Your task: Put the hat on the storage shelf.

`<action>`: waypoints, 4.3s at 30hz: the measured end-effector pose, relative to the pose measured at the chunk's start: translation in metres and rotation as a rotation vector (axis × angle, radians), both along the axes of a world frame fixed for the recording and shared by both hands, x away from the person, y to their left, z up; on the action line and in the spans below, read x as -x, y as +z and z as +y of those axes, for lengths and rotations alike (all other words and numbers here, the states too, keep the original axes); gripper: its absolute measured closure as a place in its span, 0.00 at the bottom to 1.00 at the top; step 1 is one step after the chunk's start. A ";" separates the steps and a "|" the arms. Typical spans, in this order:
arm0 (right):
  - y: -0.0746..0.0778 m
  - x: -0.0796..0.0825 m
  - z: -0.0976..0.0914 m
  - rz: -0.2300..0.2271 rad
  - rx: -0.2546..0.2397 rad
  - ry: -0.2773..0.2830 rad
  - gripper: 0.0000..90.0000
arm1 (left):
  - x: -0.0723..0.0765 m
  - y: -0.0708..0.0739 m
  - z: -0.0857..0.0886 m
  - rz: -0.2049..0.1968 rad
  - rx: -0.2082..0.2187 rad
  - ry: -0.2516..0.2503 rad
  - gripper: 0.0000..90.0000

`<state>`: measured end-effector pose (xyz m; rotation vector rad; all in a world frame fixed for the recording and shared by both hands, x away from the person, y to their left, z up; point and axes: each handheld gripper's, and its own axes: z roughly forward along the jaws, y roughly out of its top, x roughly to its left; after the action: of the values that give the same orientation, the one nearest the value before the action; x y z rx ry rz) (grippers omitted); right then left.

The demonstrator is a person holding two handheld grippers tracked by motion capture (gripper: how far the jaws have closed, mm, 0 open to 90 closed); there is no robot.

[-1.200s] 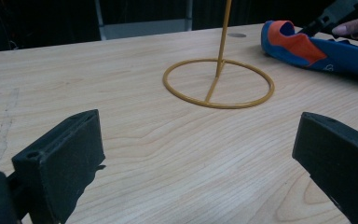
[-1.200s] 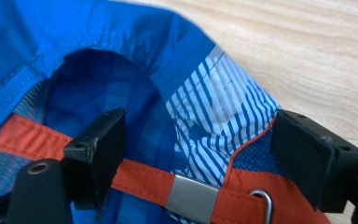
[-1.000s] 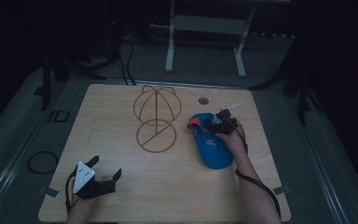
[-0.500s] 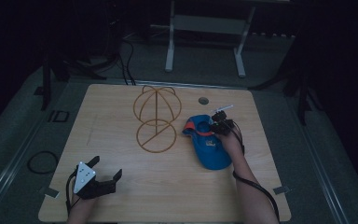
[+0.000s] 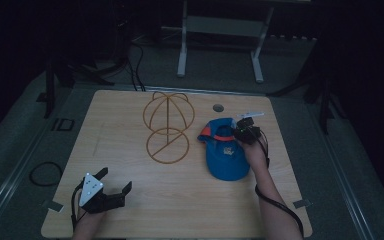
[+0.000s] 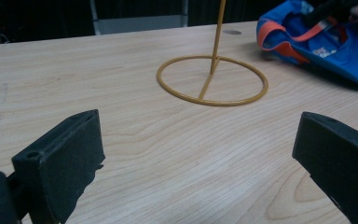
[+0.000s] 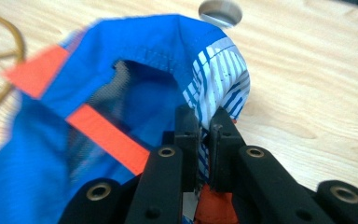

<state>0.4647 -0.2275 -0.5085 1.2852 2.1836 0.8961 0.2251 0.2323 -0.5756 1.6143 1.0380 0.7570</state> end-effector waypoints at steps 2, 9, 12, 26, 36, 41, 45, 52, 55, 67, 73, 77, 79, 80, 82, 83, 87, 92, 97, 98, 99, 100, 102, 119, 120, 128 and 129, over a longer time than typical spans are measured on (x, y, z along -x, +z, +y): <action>0.008 0.005 -0.002 -0.018 -0.008 -0.003 0.94 | 0.000 0.000 -0.001 0.001 -0.007 0.001 0.02; 0.032 0.024 -0.006 -0.086 -0.037 -0.002 0.94 | 0.001 0.000 -0.003 -0.004 -0.031 -0.009 0.03; 0.046 0.036 -0.009 -0.121 -0.070 0.010 0.94 | 0.000 -0.001 -0.004 0.000 -0.044 -0.009 0.03; 0.093 0.082 -0.018 -0.240 -0.130 0.046 0.94 | 0.005 0.017 -0.024 0.004 -0.022 -0.127 0.02; 0.129 0.113 -0.017 -0.328 -0.146 0.099 0.94 | 0.006 0.060 -0.047 -0.011 0.014 -0.186 0.03; 0.139 0.129 -0.010 -0.356 -0.143 0.133 0.94 | 0.001 0.089 -0.055 -0.035 0.014 -0.212 0.03; 0.141 0.141 -0.006 -0.365 -0.162 0.167 0.94 | -0.003 0.111 -0.063 -0.037 0.022 -0.265 0.02; 0.140 0.158 0.005 -0.370 -0.172 0.218 0.94 | -0.013 0.144 -0.089 -0.061 -0.043 -0.300 0.02; 0.138 0.164 0.010 -0.374 -0.181 0.237 0.94 | -0.018 0.157 -0.100 -0.066 -0.052 -0.330 0.03; 0.134 0.178 0.029 -0.374 -0.180 0.302 0.94 | -0.050 0.189 -0.141 -0.030 -0.073 -0.397 0.12; 0.133 0.179 0.035 -0.378 -0.175 0.319 0.94 | -0.063 0.191 -0.165 -0.013 -0.095 -0.401 0.18; 0.132 0.181 0.038 -0.380 -0.180 0.329 0.94 | -0.072 0.190 -0.176 0.015 -0.109 -0.395 0.27; 0.132 0.182 0.039 -0.382 -0.175 0.335 0.94 | -0.075 0.190 -0.181 0.026 -0.118 -0.397 0.29; 0.132 0.183 0.040 -0.381 -0.176 0.337 0.94 | -0.076 0.190 -0.182 0.031 -0.124 -0.406 0.31; 0.132 0.184 0.041 -0.383 -0.169 0.343 0.94 | -0.078 0.190 -0.184 0.043 -0.115 -0.416 0.39; 0.133 0.185 0.042 -0.385 -0.169 0.347 0.94 | -0.079 0.190 -0.186 0.050 -0.125 -0.412 0.40; 0.133 0.188 0.043 -0.389 -0.169 0.353 0.94 | -0.082 0.188 -0.189 0.071 -0.147 -0.423 0.54; 0.133 0.191 0.045 -0.392 -0.165 0.364 0.94 | -0.084 0.188 -0.192 0.080 -0.162 -0.418 0.73; 0.131 0.191 0.045 -0.384 -0.174 0.362 0.94 | -0.084 0.187 -0.197 0.083 -0.191 -0.420 0.88; 0.130 0.191 0.046 -0.385 -0.171 0.363 0.94 | -0.084 0.187 -0.198 0.081 -0.204 -0.422 0.93; 0.130 0.191 0.046 -0.384 -0.169 0.365 0.94 | -0.084 0.187 -0.199 0.078 -0.204 -0.415 0.97; 0.130 0.192 0.046 -0.383 -0.171 0.365 0.94 | -0.084 0.187 -0.200 0.076 -0.207 -0.413 0.98; 0.129 0.193 0.046 -0.388 -0.166 0.361 0.94 | -0.084 0.187 -0.202 0.068 -0.226 -0.405 0.99; 0.126 0.207 0.035 -0.390 -0.211 0.355 0.90 | -0.080 0.195 -0.212 -0.007 -0.247 -0.386 1.00; 0.122 0.213 0.031 -0.381 -0.215 0.365 0.88 | -0.079 0.196 -0.213 -0.014 -0.242 -0.390 1.00; 0.119 0.244 0.016 -0.379 -0.254 0.415 0.64 | -0.071 0.202 -0.211 -0.099 -0.273 -0.408 1.00; 0.120 0.249 0.013 -0.378 -0.259 0.429 0.62 | -0.070 0.201 -0.210 -0.120 -0.276 -0.404 1.00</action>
<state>0.2155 -0.2141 -0.3887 0.6708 2.1099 1.4937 0.2949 0.0222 -0.3744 1.9102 0.5105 0.7299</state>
